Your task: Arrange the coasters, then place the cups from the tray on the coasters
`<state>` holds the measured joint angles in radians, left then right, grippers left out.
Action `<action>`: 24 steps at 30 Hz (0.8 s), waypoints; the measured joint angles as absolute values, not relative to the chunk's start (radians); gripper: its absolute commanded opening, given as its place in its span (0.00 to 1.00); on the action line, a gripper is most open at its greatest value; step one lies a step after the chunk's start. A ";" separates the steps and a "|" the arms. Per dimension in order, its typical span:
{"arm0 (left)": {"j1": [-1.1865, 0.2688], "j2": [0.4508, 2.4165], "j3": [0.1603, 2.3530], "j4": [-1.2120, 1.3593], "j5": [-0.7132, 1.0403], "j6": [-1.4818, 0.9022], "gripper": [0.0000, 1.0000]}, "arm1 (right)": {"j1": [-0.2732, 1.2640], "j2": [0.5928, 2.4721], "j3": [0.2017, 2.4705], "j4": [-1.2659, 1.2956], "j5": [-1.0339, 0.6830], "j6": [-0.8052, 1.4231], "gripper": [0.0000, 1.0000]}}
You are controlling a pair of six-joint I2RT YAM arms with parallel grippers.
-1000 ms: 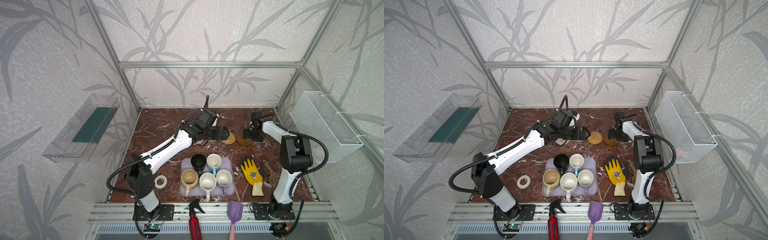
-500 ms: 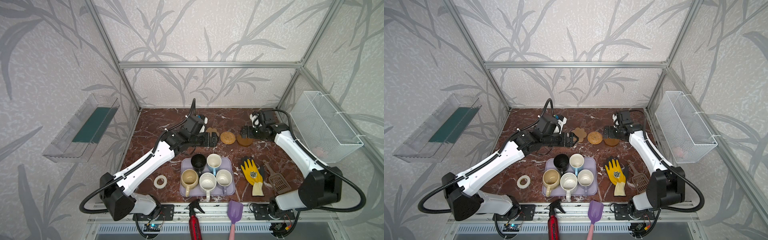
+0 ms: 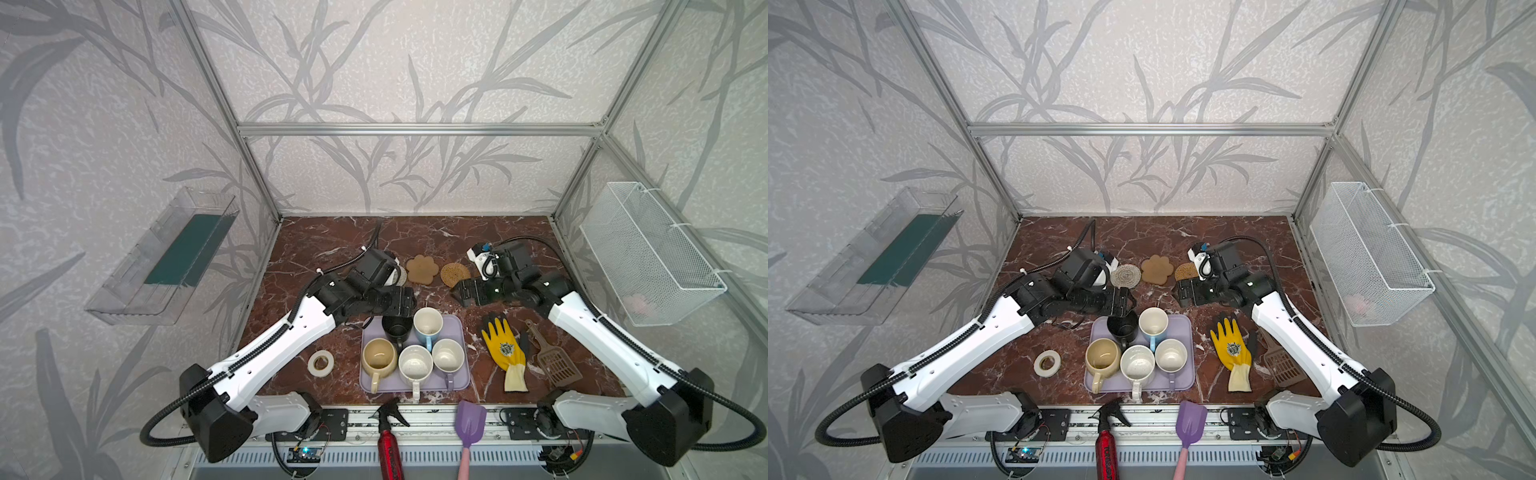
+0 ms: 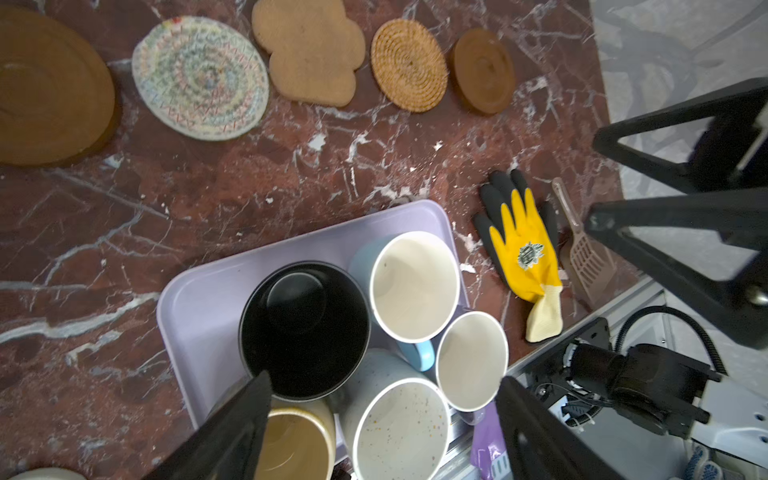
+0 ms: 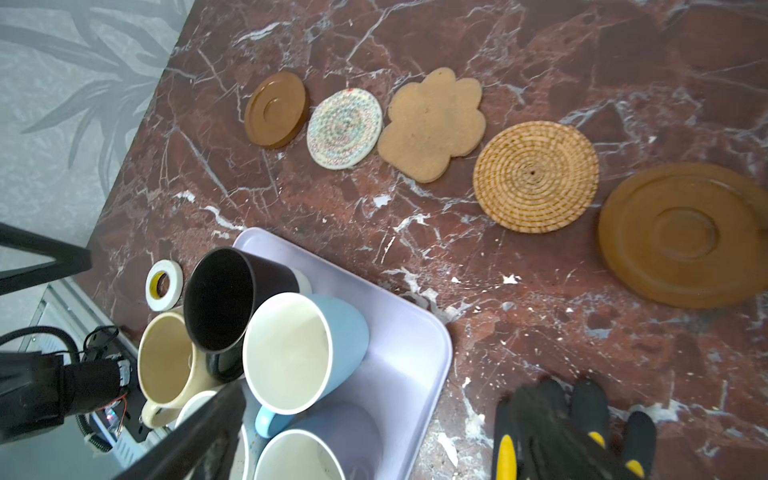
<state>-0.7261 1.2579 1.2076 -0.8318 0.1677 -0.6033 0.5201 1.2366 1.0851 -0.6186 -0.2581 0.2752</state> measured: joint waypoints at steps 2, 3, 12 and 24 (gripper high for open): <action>-0.737 1.256 1.177 -0.848 0.154 -0.618 0.83 | 0.561 1.229 1.067 -0.597 -0.255 0.288 0.99; -0.743 1.256 1.166 -0.855 0.150 -0.626 0.83 | 0.579 1.227 1.056 -0.586 -0.254 0.294 0.99; -0.836 1.247 1.093 -0.890 0.088 -0.693 0.83 | 0.667 1.222 0.938 -0.511 -0.255 0.353 0.99; -0.905 1.291 1.065 -0.884 0.027 -0.744 0.49 | 0.688 1.200 0.897 -0.442 -0.243 0.401 0.99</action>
<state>-0.9051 1.2907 1.0645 -0.8837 0.0265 -0.7444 0.6884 1.2003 0.8970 -0.4416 -0.2428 0.4007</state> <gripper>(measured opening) 0.509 0.991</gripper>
